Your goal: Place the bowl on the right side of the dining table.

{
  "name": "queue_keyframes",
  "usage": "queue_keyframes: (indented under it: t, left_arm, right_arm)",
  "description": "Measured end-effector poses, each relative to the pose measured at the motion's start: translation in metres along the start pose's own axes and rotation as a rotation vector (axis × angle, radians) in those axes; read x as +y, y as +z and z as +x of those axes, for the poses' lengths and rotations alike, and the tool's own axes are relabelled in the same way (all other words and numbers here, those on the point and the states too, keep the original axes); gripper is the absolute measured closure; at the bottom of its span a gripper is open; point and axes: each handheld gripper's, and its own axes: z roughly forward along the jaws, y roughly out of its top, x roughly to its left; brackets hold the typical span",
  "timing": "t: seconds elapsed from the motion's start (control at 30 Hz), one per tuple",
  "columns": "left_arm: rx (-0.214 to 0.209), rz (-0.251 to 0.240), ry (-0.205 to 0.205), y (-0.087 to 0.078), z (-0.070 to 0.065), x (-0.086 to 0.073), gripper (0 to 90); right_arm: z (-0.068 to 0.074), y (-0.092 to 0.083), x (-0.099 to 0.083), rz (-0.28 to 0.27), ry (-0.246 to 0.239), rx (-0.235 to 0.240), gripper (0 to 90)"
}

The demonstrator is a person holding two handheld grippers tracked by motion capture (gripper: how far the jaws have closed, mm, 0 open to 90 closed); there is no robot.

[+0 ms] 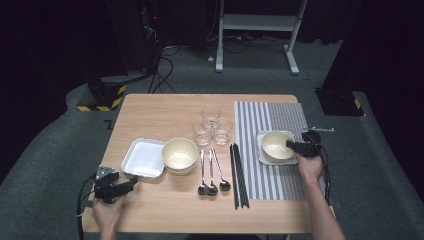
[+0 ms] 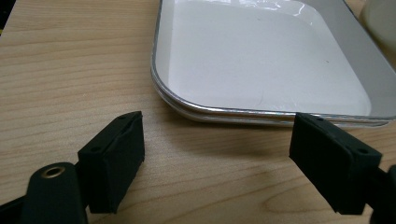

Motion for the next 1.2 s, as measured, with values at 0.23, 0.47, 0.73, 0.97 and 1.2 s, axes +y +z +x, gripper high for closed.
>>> queue_keyframes:
  t: [0.23, 0.47, 0.73, 0.97, 1.2]
  left_arm:
    - [-0.004, -0.001, -0.011, -0.001, 0.000, 0.000, 17.2]
    - [-0.003, -0.001, -0.010, 0.000, 0.000, 0.000, 16.7]
    - [0.004, 0.002, -0.002, 0.000, 0.000, 0.000, 16.5]
    - [0.001, 0.001, -0.008, 0.000, 0.000, -0.001, 15.9]
    - [-0.001, 0.000, -0.008, 0.000, 0.000, -0.001, 15.9]
  right_arm:
    - [-0.001, -0.015, 0.000, -0.061, -0.010, -0.033, 65.7]
    - [0.009, -0.030, 0.001, -0.145, -0.063, -0.053, 63.2]
    - [0.028, -0.047, 0.005, -0.211, -0.127, -0.029, 64.5]
    - [0.043, -0.052, 0.003, -0.228, -0.159, 0.018, 66.2]
    - [0.057, -0.054, 0.000, -0.237, -0.185, 0.069, 66.1]
